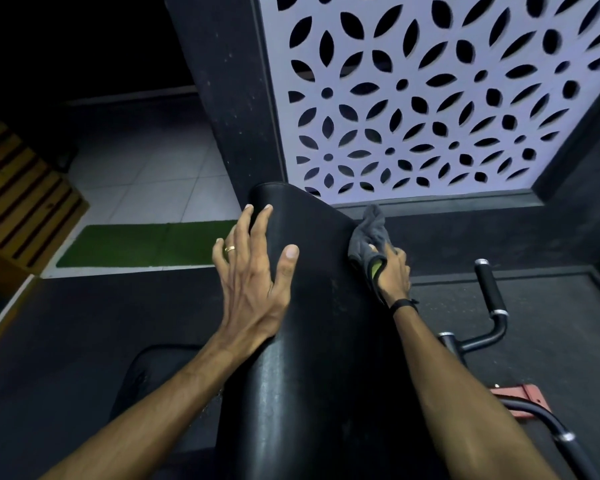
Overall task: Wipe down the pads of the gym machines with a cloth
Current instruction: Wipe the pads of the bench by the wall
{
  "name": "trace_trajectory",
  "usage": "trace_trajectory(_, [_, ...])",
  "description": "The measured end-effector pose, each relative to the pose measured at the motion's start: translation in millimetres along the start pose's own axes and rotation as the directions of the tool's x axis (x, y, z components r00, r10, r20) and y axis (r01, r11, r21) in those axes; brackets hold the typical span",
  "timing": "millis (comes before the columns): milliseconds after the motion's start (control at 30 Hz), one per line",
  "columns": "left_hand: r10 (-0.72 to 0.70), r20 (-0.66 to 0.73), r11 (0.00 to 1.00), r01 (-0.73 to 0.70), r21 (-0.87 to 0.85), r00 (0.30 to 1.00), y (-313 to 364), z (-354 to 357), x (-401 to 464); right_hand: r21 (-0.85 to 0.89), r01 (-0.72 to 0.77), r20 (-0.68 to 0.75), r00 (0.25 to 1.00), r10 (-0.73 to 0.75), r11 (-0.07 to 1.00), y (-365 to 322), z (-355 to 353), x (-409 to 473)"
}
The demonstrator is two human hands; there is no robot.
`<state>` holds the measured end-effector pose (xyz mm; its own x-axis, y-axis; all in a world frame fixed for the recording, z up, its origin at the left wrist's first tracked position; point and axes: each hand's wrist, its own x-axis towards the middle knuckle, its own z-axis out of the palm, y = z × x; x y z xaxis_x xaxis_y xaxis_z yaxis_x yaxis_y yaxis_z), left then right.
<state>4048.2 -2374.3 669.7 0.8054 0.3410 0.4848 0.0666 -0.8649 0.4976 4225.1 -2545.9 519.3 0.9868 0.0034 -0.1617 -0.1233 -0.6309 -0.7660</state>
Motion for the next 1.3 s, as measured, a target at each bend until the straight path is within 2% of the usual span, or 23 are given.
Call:
trace_trajectory(133, [-0.009,-0.009,1.000,0.009,-0.004,1.000,0.4,1.2,0.0,0.010,-0.084,-0.055,0.995,0.084,0.996,1.7,-16.3,-48.5])
trace_trajectory(200, [-0.014,-0.016,1.000,0.013,-0.010,1.000,0.9,1.1,-0.8,-0.024,-0.078,-0.063,0.995,0.076,0.997,-13.0,-21.3,-78.0])
trace_trajectory(300, [-0.002,-0.021,1.000,0.001,-0.013,1.000,0.0,2.2,-0.7,-0.141,0.110,-0.028,0.993,-0.115,0.984,-48.6,-16.6,-121.1])
trace_trajectory(400, [0.014,-0.029,1.000,-0.014,-0.004,0.999,-1.5,2.5,-0.8,-0.083,0.263,0.047,0.965,-0.260,0.961,-92.7,-8.8,-126.7])
trace_trajectory(467, [0.017,-0.024,1.000,-0.017,0.002,1.000,-2.1,2.2,-0.7,-0.012,0.288,0.081,0.955,-0.286,0.958,-113.1,-4.0,-104.3])
trace_trajectory(533, [0.015,-0.018,1.000,-0.014,0.011,1.000,-1.8,2.2,-1.0,0.044,0.251,0.070,0.965,-0.254,0.967,-113.5,-2.0,-66.2])
trace_trajectory(667, [-0.013,-0.019,1.000,0.014,0.003,1.000,-0.6,1.0,-2.7,-0.085,0.048,0.029,0.999,-0.046,0.995,-50.0,-7.7,-5.6])
trace_trajectory(733, [-0.036,-0.041,0.999,0.036,-0.010,0.999,0.7,-0.3,-2.9,-0.061,-0.029,0.001,1.000,0.029,0.998,-15.6,-16.2,-17.5])
trace_trajectory(833, [-0.032,-0.049,0.999,0.031,-0.010,0.998,3.1,-1.8,1.5,-0.007,-0.116,-0.067,0.991,0.115,0.993,-8.3,-24.3,-99.5])
trace_trajectory(900, [0.008,-0.042,1.000,-0.007,0.013,0.999,3.8,-0.5,0.7,0.004,-0.022,-0.050,0.999,0.022,1.000,-43.6,-26.2,-162.1])
trace_trajectory(967, [0.011,-0.060,1.000,-0.011,0.003,0.998,1.5,0.1,1.0,-0.062,0.227,-0.011,0.973,-0.229,0.972,-90.6,-21.3,-185.1])
trace_trajectory(1033, [-0.020,-0.086,0.999,0.017,-0.028,0.996,-2.8,0.2,-0.5,-0.102,0.405,0.063,0.914,-0.400,0.909,-126.7,-11.1,-160.9])
trace_trajectory(1067, [-0.035,-0.095,0.999,0.032,-0.035,0.995,-3.8,0.0,-2.1,-0.079,0.424,0.072,0.905,-0.420,0.902,-134.9,-5.2,-134.8])
trace_trajectory(1100, [-0.047,-0.104,0.999,0.044,-0.031,0.993,-3.3,-0.1,-3.1,-0.029,0.404,0.056,0.914,-0.402,0.914,-137.9,-2.6,-102.1])
trace_trajectory(1167, [-0.059,-0.101,0.998,0.058,-0.018,0.993,-2.6,-0.3,-3.1,0.013,0.256,0.010,0.967,-0.256,0.967,-116.3,-0.7,-43.2])
trace_trajectory(1233, [-0.074,-0.090,0.997,0.072,-0.025,0.993,-2.1,-0.9,-3.2,-0.060,0.098,0.012,0.995,-0.097,0.993,-71.6,-6.5,-17.2])
trace_trajectory(1300, [-0.080,-0.093,0.997,0.078,-0.022,0.992,-1.4,-0.9,-2.4,-0.098,0.020,-0.014,1.000,-0.022,0.995,-24.2,-20.0,-29.9])
